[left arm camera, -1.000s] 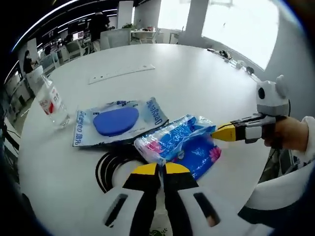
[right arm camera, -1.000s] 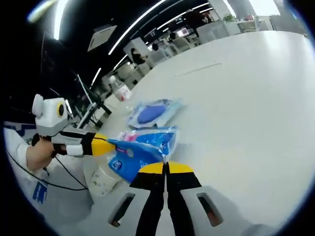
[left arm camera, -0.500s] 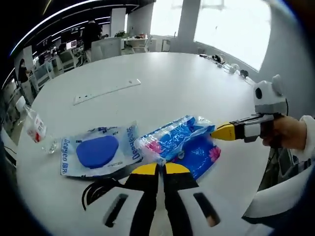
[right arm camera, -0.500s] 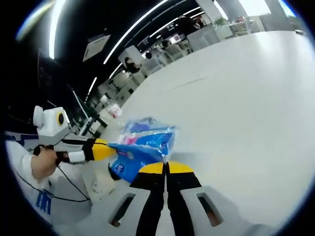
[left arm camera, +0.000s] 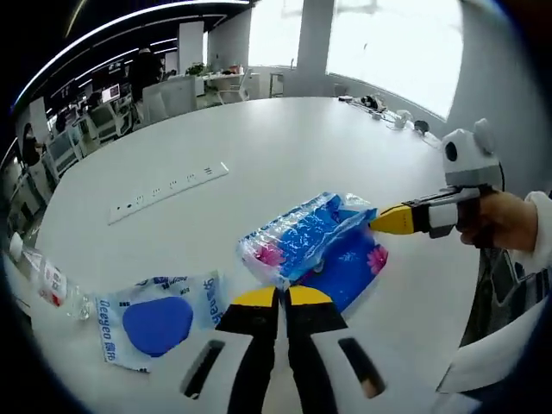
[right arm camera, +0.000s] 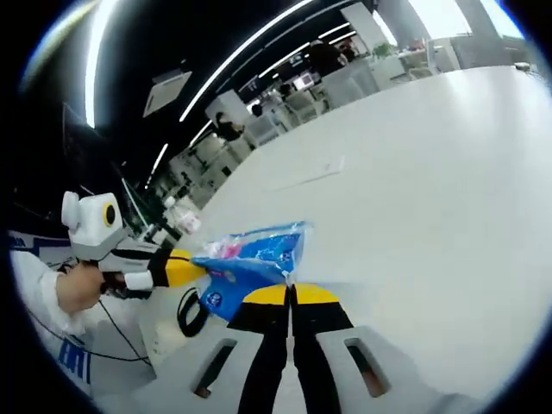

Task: Arrange the tabletop items into an orderly group along one side of the table until the central work area is clear of visible clutter.

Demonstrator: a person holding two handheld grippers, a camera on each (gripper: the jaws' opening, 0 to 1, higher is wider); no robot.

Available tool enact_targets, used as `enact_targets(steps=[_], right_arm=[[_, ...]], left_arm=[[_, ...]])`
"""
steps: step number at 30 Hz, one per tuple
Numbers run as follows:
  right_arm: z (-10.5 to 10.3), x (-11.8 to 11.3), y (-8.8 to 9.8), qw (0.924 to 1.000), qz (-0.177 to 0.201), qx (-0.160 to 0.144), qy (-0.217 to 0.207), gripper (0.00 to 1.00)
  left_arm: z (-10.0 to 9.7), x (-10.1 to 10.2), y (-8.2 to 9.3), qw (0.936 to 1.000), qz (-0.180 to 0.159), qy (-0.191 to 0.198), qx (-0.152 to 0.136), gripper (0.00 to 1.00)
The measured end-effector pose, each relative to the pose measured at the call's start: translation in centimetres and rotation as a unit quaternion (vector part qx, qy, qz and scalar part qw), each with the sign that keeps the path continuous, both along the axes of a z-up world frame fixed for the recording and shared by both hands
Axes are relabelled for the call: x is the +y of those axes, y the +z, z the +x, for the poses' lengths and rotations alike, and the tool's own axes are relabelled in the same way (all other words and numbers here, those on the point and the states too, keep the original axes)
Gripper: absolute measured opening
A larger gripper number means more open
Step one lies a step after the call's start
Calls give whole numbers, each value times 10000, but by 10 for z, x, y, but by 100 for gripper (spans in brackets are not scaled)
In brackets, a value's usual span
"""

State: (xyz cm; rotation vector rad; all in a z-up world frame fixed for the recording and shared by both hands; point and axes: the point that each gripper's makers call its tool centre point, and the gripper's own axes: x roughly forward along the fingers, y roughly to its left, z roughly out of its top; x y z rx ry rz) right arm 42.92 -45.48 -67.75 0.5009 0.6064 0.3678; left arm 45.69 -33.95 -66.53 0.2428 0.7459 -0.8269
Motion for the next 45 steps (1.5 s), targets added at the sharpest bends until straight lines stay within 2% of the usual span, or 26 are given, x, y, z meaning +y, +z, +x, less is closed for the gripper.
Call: enact_targets(steps=[7,16,19,24,29,36,45], right_arm=[[25,-10,8,9999,-56,-99,48,0],[62,-24,28,9994,-112,-307,91,0],[67,-28,29,9993,-130,-335,65,0],[69,-29,18,9997,-148,-218,4,0],[73,-26,1,9999,-142,-54,6,0],[80,-25,-13,9998,-165,106,-12,0],[83,-24,-43,9987,-287,412,47,0]], left_arm=[[22,-9,2,9997,125,-137,-144,0],[63,-22,15,9998,-135,141,-97,0],[70,-26,16,9996,-184,183,-66,0],[72,-31,3,9998,-114,158,27,0],[75,-29,-13,9996,-9,206,204,0],[85,-29,-30,9988,9,346,361,0],[85,-28,-57,9974,75,353,619,0]])
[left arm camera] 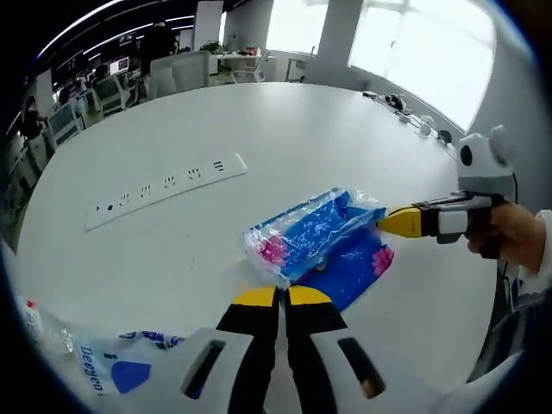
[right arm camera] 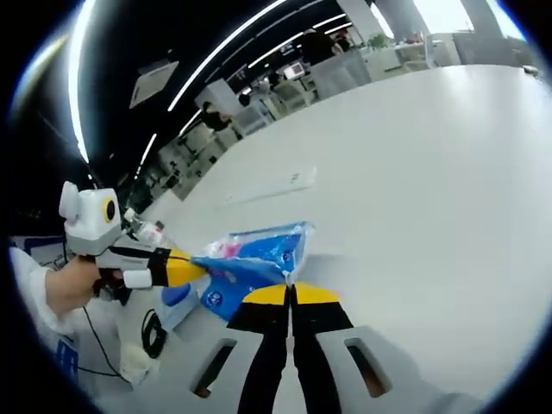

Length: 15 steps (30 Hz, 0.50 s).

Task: Arrange the tabletop items into an orderly group along one side of the table until the central work area is clear of visible clutter.

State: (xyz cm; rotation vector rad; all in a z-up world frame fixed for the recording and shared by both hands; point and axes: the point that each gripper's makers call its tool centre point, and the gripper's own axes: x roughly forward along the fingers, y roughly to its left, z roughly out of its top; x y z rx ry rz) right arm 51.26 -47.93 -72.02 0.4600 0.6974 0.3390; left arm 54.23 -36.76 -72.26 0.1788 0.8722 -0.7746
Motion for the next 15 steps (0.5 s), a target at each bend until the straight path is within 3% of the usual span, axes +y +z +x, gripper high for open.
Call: enact_targets(steps=[4,8,15], right_arm=[[5,0,-14,9999,1,123,13,0],[6,0,-21,9997,-121,171,98,0],[6,-3,-27,9997,-68,240,68,0]], left_arm=[[-1,2,-14,9998,109,-41,129,0],[-2,4,-22,9993,81,162,339,0],[0,3,-26,9992,14,241,321,0]])
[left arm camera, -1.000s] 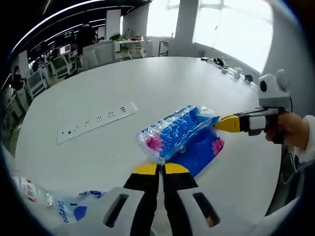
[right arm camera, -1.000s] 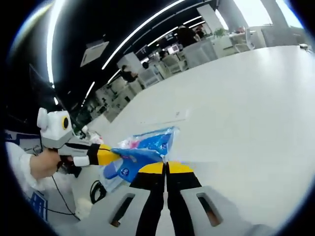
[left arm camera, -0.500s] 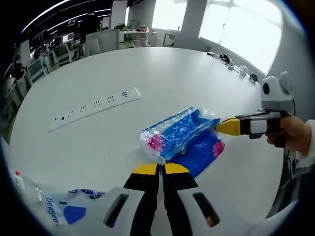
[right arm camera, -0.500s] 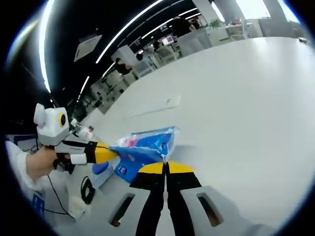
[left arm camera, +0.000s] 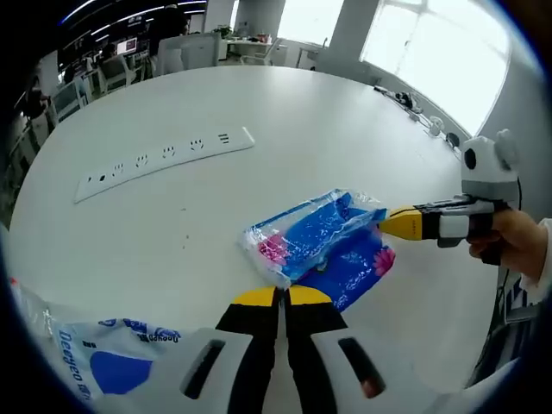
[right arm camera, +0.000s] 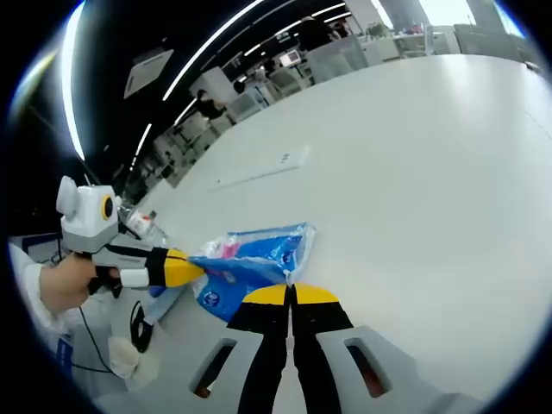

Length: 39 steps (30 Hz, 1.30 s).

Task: Arrange the tabletop items into an orderly group along one side of the table until the central work area is clear of visible clutter.

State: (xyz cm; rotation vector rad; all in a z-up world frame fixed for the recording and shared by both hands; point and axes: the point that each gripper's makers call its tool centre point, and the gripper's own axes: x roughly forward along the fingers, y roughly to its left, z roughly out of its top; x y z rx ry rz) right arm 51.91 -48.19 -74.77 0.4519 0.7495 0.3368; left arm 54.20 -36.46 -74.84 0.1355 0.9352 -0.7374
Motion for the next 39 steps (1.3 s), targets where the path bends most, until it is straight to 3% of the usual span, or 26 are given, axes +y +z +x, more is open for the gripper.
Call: enact_targets(steps=[7,18,21,23,26,28,31,33,36,37,39], right_arm=[[-3,-2,-4,10000,-17,32,-37,0],[-1,-1,-5,9999,-104,11,26,0],[0,0,-3,9996,-241,-86,107,0],[2,-1,1,9971,-627,-322,293,0],[1,0,10,9957,-769,-458,231,6],[0,-1,16,9934,-941,-617,200,18],[-3,-1,24,9920,-1010,-738,151,39],[-4,-2,36,9888,-1100,-1011,54,55],[-10,2,49,9903,-857,-1087,-108,77],[-12,3,51,9906,-827,-1080,-141,85],[-16,4,56,9896,-892,-1115,-190,96]], left_arm=[[-8,0,-14,9996,218,-178,-83,0],[-4,2,-14,9998,111,122,-55,0],[-4,3,-12,9997,80,227,-27,1],[-2,6,-8,9993,52,355,-81,2],[-3,5,0,9991,-23,394,-131,10],[-4,6,9,9990,5,352,-272,19],[-2,12,24,9978,2,429,-504,42],[0,18,36,9959,-89,605,-673,61],[5,29,51,9917,-59,734,-1055,92],[4,32,56,9904,-49,715,-1183,98],[-2,39,62,9911,-4,672,-1153,98]])
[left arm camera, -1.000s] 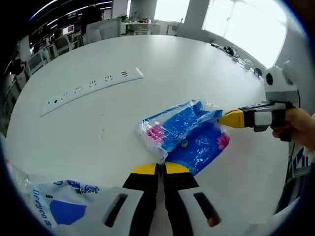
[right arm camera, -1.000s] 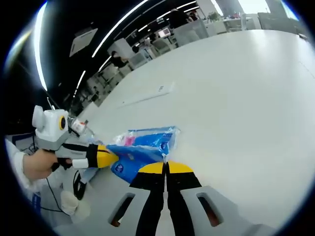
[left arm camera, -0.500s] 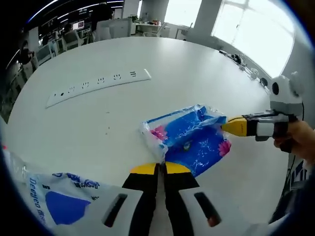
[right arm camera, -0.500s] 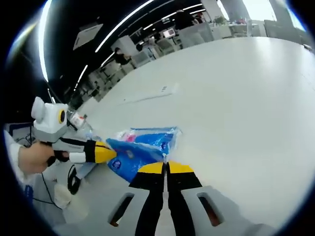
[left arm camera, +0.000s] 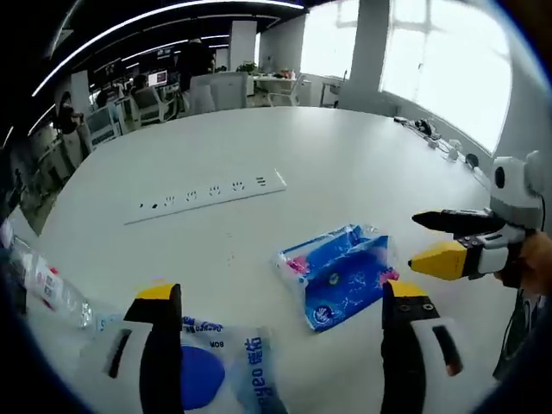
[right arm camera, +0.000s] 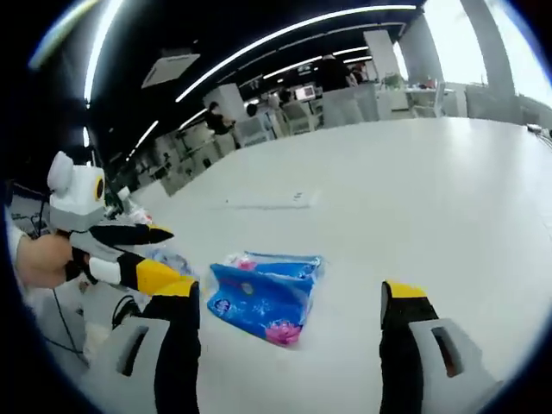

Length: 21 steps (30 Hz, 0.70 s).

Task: Arrange the tabletop items into an orderly group along one side of the table until the central work area is clear of visible clutter.

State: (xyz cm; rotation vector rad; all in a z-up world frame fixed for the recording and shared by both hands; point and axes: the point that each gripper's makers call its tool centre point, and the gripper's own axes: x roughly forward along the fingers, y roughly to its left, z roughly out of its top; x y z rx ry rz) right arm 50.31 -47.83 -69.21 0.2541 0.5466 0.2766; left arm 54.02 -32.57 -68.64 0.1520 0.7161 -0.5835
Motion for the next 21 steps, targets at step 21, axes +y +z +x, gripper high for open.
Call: enact_targets(steps=[21], right_arm=[[-58,26,45,9996,-256,-58,-53,94]], left_arm=[[-39,63,43,9997,-146,113,-146,94]])
